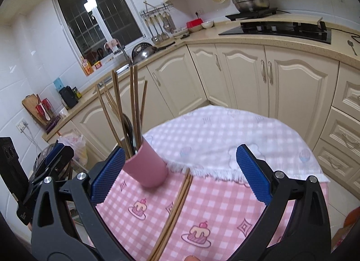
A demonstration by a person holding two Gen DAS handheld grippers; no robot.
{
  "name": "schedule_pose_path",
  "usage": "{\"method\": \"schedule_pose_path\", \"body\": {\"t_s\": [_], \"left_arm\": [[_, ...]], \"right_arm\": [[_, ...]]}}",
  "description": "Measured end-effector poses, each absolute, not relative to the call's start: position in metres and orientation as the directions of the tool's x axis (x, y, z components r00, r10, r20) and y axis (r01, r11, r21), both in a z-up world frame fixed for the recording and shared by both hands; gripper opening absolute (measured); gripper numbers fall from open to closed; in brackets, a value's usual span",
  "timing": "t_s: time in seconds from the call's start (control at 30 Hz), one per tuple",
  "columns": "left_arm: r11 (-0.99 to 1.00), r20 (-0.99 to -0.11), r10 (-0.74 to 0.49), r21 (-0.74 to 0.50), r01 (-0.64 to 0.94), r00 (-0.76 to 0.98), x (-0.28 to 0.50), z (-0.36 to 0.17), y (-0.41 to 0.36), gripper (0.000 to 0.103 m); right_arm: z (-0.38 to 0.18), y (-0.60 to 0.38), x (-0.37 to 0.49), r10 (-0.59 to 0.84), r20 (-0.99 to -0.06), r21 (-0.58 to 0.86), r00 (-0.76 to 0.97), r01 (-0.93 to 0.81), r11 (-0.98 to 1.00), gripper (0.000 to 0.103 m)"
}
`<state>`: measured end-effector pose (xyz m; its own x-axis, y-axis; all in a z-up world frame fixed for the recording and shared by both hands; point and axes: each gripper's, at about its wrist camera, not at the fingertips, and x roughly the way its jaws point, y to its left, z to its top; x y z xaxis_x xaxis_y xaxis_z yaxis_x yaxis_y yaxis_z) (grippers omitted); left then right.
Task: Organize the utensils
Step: 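Move both tools back down toward the remaining chopsticks on the cloth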
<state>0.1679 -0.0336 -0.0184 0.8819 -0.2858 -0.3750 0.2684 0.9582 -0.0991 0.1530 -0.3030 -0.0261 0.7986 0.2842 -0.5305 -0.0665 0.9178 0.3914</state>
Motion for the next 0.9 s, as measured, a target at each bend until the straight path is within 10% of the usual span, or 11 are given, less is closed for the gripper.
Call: {"method": "schedule_pose_path", "body": {"t_s": [0.9], "left_arm": [[0.961, -0.622, -0.264, -0.1, 0.259, 0.737, 0.165, -0.103, -0.053, 0.099]], "right_arm": [[-0.14, -0.257, 0.132, 0.159, -0.822, 0.167, 0.547, -0.036, 0.985, 0.097]]}}
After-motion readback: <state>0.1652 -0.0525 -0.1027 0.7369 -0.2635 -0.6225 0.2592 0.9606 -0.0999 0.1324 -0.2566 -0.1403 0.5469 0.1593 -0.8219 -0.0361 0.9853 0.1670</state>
